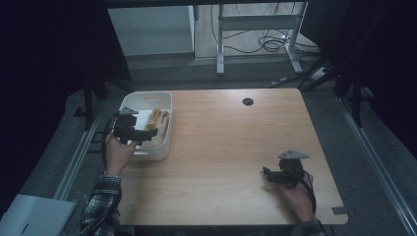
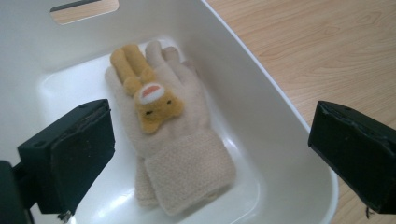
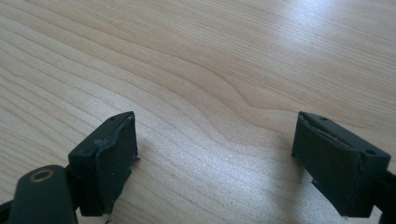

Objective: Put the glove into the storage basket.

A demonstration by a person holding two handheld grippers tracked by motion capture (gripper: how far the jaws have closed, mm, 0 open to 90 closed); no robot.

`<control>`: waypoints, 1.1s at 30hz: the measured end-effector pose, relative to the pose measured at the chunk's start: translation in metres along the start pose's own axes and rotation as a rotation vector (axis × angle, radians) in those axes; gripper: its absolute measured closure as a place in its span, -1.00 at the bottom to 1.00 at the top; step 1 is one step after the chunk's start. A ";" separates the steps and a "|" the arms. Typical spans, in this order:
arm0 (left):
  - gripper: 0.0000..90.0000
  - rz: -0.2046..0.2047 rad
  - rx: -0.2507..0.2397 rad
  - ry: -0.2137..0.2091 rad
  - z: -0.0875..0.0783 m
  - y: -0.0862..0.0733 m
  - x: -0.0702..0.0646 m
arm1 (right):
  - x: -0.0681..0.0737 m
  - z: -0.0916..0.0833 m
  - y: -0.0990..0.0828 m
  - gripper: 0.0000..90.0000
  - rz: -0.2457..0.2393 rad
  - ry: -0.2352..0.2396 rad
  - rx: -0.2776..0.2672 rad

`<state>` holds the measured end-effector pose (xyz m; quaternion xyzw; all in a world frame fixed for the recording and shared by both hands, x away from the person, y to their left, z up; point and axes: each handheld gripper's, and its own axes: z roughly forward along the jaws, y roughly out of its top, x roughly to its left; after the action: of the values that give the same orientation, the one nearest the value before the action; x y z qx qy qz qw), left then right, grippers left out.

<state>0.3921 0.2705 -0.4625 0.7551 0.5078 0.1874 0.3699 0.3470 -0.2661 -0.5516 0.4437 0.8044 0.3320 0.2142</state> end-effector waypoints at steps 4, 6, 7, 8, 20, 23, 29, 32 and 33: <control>-0.98 0.006 -0.008 -0.015 -0.002 -0.001 -0.005 | 0.000 0.000 0.000 -0.68 0.000 0.000 0.000; -0.98 0.012 -0.010 -0.016 -0.002 -0.002 -0.008 | 0.000 0.000 0.000 -0.68 0.000 0.000 0.000; -0.98 0.012 -0.010 -0.016 -0.002 -0.002 -0.008 | 0.000 0.000 0.000 -0.68 0.000 0.000 0.000; -0.98 0.018 -0.016 -0.022 -0.004 -0.002 -0.011 | 0.000 0.000 0.000 -0.68 0.000 0.000 0.000; -0.98 0.045 -0.038 -0.059 -0.007 -0.007 -0.026 | 0.000 0.000 0.000 -0.68 0.002 0.000 0.001; -0.98 0.048 -0.040 -0.064 -0.007 -0.008 -0.029 | 0.000 0.000 0.000 -0.68 0.001 0.000 0.001; -0.97 0.065 -0.052 -0.083 -0.007 -0.012 -0.038 | 0.000 0.000 0.000 -0.68 0.001 0.000 0.001; -0.97 0.066 -0.059 -0.091 -0.008 -0.014 -0.042 | 0.000 0.000 0.000 -0.68 0.002 0.000 0.001; -0.97 0.075 -0.060 -0.095 -0.008 -0.014 -0.043 | 0.000 0.000 0.000 -0.68 0.002 0.000 0.001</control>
<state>0.3597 0.2373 -0.4640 0.7701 0.4553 0.1804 0.4088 0.3469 -0.2660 -0.5514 0.4446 0.8042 0.3318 0.2135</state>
